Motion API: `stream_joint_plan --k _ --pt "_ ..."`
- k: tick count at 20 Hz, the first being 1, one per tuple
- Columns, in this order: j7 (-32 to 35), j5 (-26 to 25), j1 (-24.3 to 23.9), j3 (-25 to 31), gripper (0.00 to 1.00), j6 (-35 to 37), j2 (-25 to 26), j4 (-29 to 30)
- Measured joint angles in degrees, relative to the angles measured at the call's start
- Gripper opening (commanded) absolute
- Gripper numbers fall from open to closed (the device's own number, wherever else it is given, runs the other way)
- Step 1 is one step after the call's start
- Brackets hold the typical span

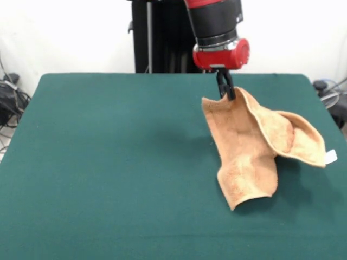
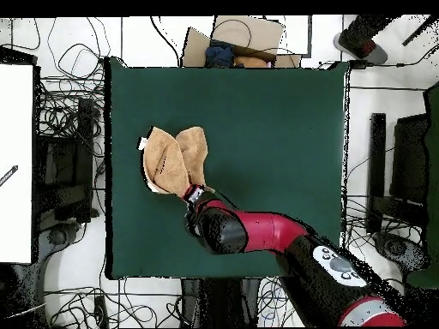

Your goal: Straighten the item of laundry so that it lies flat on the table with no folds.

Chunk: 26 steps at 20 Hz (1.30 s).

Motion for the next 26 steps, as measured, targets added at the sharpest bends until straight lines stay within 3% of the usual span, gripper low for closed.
stream_joint_plan --k 10,17,26 --pt "0.0 -6.8 1.3 -0.8 0.0 -6.6 3.3 1.5" --pt "0.0 -12.4 2.7 -3.7 0.0 -16.4 7.4 2.8" --pt "0.0 -20.8 4.2 -11.6 0.0 -31.2 18.4 2.9"
